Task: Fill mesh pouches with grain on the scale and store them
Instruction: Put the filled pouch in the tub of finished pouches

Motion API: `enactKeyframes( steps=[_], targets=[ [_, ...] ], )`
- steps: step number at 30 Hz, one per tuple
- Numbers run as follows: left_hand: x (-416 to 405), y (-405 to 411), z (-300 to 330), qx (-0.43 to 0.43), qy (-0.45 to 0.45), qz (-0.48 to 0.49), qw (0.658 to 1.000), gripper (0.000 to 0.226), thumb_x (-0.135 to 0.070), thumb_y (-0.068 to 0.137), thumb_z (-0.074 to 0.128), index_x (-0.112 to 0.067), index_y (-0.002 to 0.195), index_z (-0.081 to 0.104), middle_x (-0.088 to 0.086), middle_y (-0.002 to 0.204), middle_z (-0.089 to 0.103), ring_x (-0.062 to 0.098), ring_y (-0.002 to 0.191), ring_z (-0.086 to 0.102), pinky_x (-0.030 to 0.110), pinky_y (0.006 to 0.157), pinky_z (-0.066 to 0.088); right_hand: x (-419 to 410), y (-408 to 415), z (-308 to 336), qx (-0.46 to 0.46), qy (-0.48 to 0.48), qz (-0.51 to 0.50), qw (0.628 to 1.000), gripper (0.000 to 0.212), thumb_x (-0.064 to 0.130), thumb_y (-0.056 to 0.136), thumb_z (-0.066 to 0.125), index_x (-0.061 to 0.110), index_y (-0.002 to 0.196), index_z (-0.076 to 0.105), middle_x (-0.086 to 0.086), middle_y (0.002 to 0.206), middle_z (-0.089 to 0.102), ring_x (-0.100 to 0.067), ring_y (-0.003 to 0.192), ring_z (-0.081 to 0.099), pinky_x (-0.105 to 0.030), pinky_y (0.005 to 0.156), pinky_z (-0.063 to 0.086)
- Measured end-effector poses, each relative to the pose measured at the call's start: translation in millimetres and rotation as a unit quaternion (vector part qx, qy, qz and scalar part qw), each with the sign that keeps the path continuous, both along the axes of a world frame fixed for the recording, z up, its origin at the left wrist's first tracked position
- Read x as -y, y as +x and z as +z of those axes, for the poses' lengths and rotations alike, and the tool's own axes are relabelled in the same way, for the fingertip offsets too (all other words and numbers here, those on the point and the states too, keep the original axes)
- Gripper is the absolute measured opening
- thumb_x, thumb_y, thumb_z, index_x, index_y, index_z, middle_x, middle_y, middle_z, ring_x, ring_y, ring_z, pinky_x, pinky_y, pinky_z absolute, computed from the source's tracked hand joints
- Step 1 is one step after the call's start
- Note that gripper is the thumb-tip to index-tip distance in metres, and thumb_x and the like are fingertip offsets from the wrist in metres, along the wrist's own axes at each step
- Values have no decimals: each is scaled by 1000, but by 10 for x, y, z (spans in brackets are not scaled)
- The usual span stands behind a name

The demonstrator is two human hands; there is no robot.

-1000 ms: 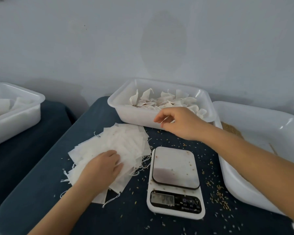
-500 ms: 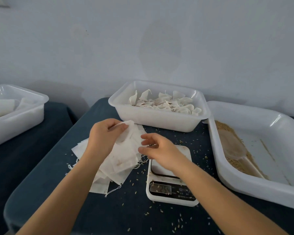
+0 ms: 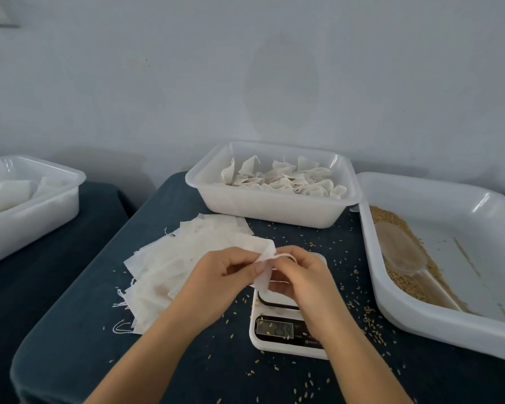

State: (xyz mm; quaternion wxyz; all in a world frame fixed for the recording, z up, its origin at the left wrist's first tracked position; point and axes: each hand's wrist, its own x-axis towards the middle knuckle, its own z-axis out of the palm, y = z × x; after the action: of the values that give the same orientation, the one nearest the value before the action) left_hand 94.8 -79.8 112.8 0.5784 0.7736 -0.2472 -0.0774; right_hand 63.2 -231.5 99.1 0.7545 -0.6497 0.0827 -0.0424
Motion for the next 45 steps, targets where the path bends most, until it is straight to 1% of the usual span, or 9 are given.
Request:
enactKeyframes(
  steps=[5,11,17,22,26,30,37,40,45],
  targets=[
    [166,-58,-70,-98,-16,-16,995,27,-17,95,53,-30,89,75,-2,94,70,15,92,67,36,91,52,90,-198,-90,11,-8,-55,998,5,12,89,63,12,94,65,-6,87,72,-20,78,72,-23,65,57],
    [341,-134,-126,-101,-33,10,994,7,-25,74,69,-30,77,74,-3,73,71,6,69,65,14,65,51,211,-364,-73,46,-117,-5,992,11,30,81,70,23,90,70,5,85,73,-7,81,69,-16,69,53],
    [400,-155,-198,-123,-105,40,986,16,-11,81,69,-25,75,66,3,71,68,13,67,65,18,63,52,298,-417,-62,36,-85,2,996,19,17,90,62,26,83,77,2,82,74,-10,79,70,-16,68,54],
    [343,-176,-166,117,36,24,992,31,-7,88,48,-35,78,46,-5,73,50,8,58,46,26,55,45,325,-397,-77,19,-164,-93,982,12,12,85,68,22,78,65,3,70,68,-11,58,66,-20,54,54],
    [319,-152,-72,340,214,-41,915,33,-29,86,30,-25,93,62,-11,84,49,4,65,43,26,55,44,373,-380,-16,40,-263,-106,958,20,14,85,67,22,74,52,6,72,62,-9,58,66,-28,55,57],
    [273,-44,-3,405,254,-63,876,23,-40,84,60,-18,85,68,-4,102,58,10,83,57,27,60,52,422,-365,59,25,-282,-85,955,26,15,85,68,21,70,48,-1,70,62,-10,57,67,-28,58,58],
    [382,87,24,288,128,-50,948,7,-13,79,74,-13,74,68,-10,80,62,1,77,56,5,68,41,619,-348,385,0,-342,-16,940,18,39,80,69,27,81,55,5,78,68,-4,68,68,-28,64,58],
    [385,111,48,295,122,-37,947,5,-15,80,72,-17,78,69,-14,76,63,0,78,56,10,68,44,1105,-287,652,-48,-448,-100,887,12,42,86,62,32,92,58,17,85,65,0,75,65,-23,68,51],
    [443,127,60,304,115,-31,945,4,-17,81,72,-18,79,68,-14,74,62,4,79,56,15,69,46,1965,-108,830,-359,-645,-19,674,29,34,86,67,8,81,57,-1,78,54,-15,70,54,-25,62,44]
  ],
)
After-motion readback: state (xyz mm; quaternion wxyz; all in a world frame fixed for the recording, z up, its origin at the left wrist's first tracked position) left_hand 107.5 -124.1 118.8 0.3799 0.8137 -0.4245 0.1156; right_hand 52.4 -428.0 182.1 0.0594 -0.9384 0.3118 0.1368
